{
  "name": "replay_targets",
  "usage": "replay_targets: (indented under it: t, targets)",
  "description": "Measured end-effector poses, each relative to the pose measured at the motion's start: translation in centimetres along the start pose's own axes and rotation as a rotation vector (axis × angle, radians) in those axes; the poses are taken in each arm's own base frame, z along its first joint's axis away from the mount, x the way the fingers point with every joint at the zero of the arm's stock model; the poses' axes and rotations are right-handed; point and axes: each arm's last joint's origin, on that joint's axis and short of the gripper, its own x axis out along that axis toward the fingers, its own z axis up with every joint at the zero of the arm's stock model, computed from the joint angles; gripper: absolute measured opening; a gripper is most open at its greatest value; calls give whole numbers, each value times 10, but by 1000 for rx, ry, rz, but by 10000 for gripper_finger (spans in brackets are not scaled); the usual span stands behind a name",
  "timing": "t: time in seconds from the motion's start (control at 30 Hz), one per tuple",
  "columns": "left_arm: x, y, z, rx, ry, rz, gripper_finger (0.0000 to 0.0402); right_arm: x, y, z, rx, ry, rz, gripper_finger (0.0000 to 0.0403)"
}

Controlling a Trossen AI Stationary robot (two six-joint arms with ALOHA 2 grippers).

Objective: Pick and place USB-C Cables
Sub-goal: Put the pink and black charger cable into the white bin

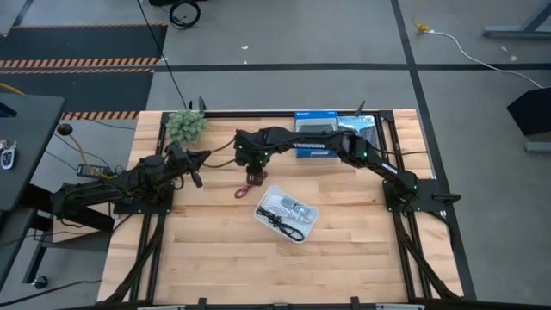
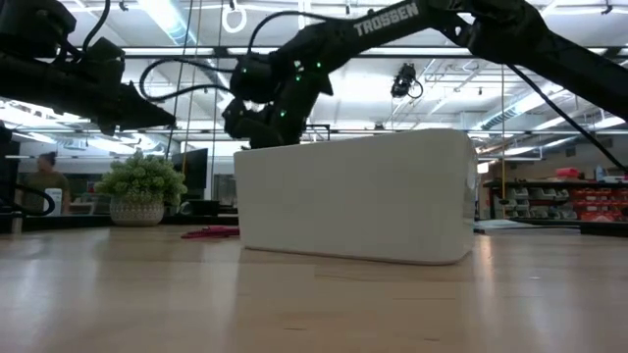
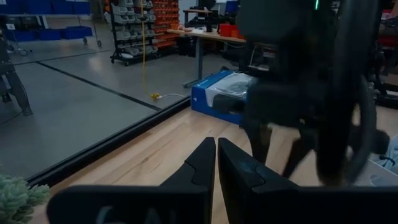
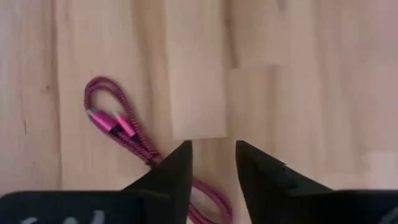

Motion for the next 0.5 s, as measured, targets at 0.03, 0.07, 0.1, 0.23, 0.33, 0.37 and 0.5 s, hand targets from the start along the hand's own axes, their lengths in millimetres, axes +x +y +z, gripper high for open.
replay_targets:
  t: [0.03,0.07,0.1,0.23,0.33,0.37,0.5]
  targets:
    - [0,0,0,0,0,0,25,5,1,-3,-15,5,15,138]
    - [0,0,0,0,0,0,25,10,2,-5,-31,4,27,145]
    - [0,0,0,0,0,0,25,15,4,-7,-49,0,34,150]
    - [0,0,0,0,0,0,25,28,10,-19,-80,48,47,162]
    - [0,0,0,0,0,0,25,28,13,-24,-85,105,42,164]
    - [0,0,0,0,0,0,25,28,15,-25,-97,115,38,164]
    - [0,0,0,0,0,0,25,28,21,-25,-152,129,-2,163]
